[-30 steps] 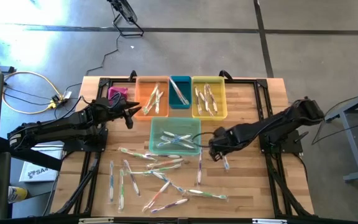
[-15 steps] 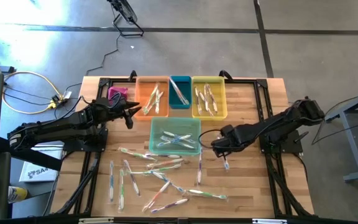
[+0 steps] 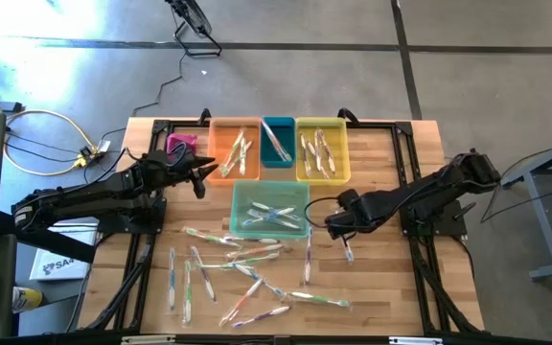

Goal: Pick & Place Toothbrushes
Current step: Put the blue toothbrush into the green bin

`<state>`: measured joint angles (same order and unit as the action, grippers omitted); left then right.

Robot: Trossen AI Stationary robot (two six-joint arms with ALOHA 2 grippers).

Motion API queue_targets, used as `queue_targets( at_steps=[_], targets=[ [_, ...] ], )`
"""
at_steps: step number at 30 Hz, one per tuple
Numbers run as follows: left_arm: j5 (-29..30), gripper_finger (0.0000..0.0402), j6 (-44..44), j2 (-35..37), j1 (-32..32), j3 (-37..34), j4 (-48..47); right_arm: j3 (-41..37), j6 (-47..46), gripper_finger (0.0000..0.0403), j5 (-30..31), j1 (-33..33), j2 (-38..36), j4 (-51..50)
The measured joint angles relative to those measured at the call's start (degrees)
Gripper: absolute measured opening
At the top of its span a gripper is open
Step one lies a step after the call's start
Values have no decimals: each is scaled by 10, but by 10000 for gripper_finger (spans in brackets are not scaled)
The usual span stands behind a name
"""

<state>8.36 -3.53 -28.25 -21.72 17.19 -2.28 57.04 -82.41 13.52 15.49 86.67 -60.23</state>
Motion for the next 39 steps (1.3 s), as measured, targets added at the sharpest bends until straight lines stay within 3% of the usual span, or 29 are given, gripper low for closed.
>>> queue_targets(
  at_steps=[7,11,21,39],
  targets=[
    [0,104,0,0,0,0,0,0,3,78,30,0,0,26],
    [0,104,0,0,0,0,0,-2,-6,102,13,0,0,29],
    [0,104,0,0,0,0,0,-100,-47,101,-21,12,0,177],
    [0,104,0,0,0,0,0,-193,-65,100,-21,39,-2,319]
  ],
)
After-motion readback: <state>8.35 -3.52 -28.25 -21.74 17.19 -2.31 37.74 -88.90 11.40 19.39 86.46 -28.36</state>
